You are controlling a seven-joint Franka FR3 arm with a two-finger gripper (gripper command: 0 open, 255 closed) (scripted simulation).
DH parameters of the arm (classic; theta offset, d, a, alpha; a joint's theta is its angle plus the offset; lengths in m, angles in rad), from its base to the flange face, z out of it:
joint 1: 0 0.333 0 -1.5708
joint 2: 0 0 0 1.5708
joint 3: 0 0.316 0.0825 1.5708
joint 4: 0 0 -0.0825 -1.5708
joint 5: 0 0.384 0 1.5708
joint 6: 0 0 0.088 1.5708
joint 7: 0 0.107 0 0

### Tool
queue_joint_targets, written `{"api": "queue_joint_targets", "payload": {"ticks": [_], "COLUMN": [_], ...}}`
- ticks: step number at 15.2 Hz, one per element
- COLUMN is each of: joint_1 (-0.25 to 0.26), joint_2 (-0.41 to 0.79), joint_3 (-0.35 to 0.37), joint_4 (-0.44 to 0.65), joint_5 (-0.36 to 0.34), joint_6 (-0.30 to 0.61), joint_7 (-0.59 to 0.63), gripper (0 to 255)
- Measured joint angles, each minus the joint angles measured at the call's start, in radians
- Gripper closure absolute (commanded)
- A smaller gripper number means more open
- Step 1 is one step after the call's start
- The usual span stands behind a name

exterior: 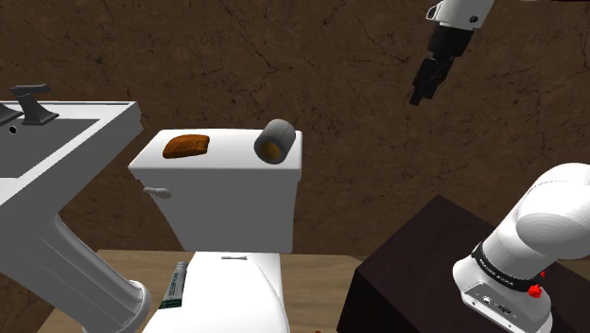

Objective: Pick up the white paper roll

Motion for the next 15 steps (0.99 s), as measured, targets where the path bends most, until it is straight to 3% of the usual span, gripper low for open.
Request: {"api": "queue_joint_targets", "payload": {"ticks": [2, 5, 9, 15], "joint_1": [-0.001, -0.007, -0.018, -0.056], "joint_2": [-0.009, -0.038, -0.051, 0.013], "joint_3": [0.016, 0.096, 0.225, 0.446], "joint_4": [-0.013, -0.059, -0.11, -0.103], "joint_5": [0.009, 0.051, 0.111, 0.172], "joint_6": [0.012, 0.07, 0.172, 0.328], "joint_7": [0.024, 0.158, 0.364, 0.692], "gripper": [0, 0, 0, 0]}}
